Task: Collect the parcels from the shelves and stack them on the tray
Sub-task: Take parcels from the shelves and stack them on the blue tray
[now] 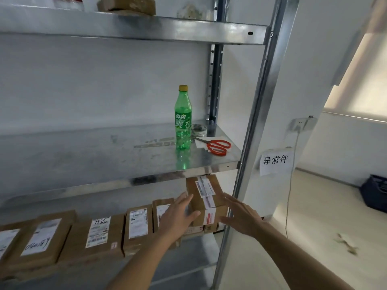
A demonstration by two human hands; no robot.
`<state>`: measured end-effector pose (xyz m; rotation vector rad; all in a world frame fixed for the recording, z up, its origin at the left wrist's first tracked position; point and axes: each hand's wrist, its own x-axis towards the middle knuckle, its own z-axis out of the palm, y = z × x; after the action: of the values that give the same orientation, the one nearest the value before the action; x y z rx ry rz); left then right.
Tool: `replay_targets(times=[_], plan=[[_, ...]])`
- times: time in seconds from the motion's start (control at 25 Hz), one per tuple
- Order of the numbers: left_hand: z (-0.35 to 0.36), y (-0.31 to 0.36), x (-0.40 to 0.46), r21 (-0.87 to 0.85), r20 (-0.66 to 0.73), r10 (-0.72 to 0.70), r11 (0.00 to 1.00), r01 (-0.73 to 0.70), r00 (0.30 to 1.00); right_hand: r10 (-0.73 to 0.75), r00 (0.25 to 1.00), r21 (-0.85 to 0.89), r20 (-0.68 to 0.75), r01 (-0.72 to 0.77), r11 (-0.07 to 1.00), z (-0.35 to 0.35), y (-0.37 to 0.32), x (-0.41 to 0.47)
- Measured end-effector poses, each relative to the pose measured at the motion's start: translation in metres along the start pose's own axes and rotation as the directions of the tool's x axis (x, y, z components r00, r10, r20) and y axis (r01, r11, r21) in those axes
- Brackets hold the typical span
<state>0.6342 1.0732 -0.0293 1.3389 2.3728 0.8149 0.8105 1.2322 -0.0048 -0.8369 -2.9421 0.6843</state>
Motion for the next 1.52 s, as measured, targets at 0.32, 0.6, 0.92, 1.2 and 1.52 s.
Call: replay_targets(times=[0.32, 0.6, 0.92, 1.2, 1.52], plan=[[0.053, -0.018, 0.048, -0.069, 0.029, -0.099, 0.993, 0.100, 0.995, -0.088, 0.996, 0.104, 0.000, 0.088, 0.991, 0.026, 0.037, 0.058], [0.087, -0.019, 0.077, -0.094, 0.006, -0.126, 0.988, 0.126, 0.992, -0.091, 0.996, 0.127, 0.019, 0.088, 0.988, 0.042, 0.059, 0.091], [0.096, -0.032, 0.088, -0.186, -0.032, -0.091, 0.979, 0.084, 0.995, -0.061, 0.996, 0.155, 0.059, 0.051, 0.987, 0.057, 0.075, 0.110], [0.097, -0.028, 0.079, -0.228, -0.063, -0.093, 0.971, 0.077, 0.994, -0.090, 0.995, 0.122, 0.052, 0.083, 0.989, 0.053, 0.071, 0.103], [0.061, -0.026, 0.024, -0.205, -0.168, -0.151, 0.972, 0.115, 0.974, -0.173, 0.981, 0.094, 0.091, 0.165, 0.982, 0.057, 0.021, 0.092]])
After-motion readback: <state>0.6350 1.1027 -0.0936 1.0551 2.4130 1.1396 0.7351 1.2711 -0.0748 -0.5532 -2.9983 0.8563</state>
